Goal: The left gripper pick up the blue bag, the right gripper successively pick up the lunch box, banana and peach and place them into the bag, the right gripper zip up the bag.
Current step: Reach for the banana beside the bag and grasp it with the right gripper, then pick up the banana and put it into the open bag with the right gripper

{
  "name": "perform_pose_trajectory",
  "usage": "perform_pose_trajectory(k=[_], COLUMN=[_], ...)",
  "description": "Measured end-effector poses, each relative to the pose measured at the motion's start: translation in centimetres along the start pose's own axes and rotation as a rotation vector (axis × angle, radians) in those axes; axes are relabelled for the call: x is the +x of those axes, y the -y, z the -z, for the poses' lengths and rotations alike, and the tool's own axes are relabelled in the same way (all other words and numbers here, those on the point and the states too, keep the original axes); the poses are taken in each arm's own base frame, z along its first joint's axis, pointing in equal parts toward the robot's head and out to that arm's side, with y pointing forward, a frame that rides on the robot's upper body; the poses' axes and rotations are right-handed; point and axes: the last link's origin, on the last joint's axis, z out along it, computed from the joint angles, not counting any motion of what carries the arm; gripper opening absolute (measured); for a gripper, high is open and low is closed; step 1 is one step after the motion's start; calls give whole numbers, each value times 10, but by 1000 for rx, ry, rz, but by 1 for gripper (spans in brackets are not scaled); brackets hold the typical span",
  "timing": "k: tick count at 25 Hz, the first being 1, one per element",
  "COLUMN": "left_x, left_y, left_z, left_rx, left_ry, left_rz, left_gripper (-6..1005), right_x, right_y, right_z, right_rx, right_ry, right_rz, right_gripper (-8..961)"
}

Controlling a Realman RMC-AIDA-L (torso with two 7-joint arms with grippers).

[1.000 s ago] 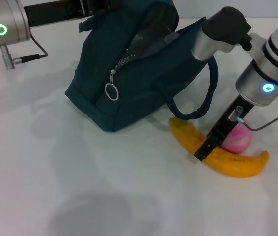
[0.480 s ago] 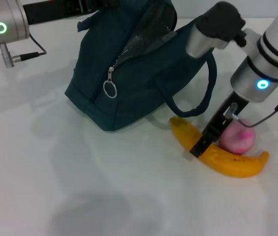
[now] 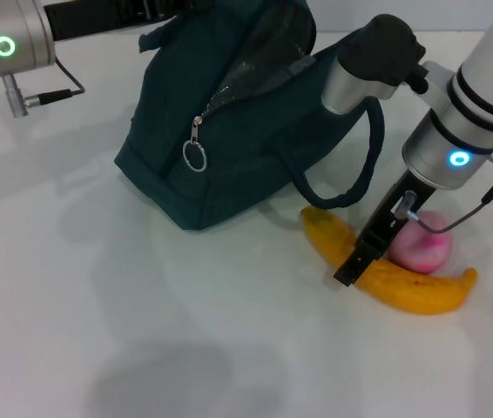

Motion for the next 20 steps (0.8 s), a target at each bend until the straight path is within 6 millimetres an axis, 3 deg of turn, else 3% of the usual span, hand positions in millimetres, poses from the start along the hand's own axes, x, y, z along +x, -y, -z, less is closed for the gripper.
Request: perform_pose_trajectory(k=[8, 10, 16, 20], left_x=[0, 1, 1, -1], left_y=[-1, -2, -2, -1], left_z=[-1, -2, -3, -1], left_rx=[-3, -6, -8, -5], left_ry=[0, 0, 0, 0], left_rz=[-1, -2, -2, 2], left_gripper=[57, 57, 57, 57], right_x=[4, 5, 6, 4], right_y=[1, 2, 4, 4], right_z=[-2, -4, -6, -4], right_rx=[-1, -2, -7, -4], right_ry=[-19, -27, -48, -40], right_rz=[-9, -15, -30, -24], right_gripper=[826, 716, 521, 466])
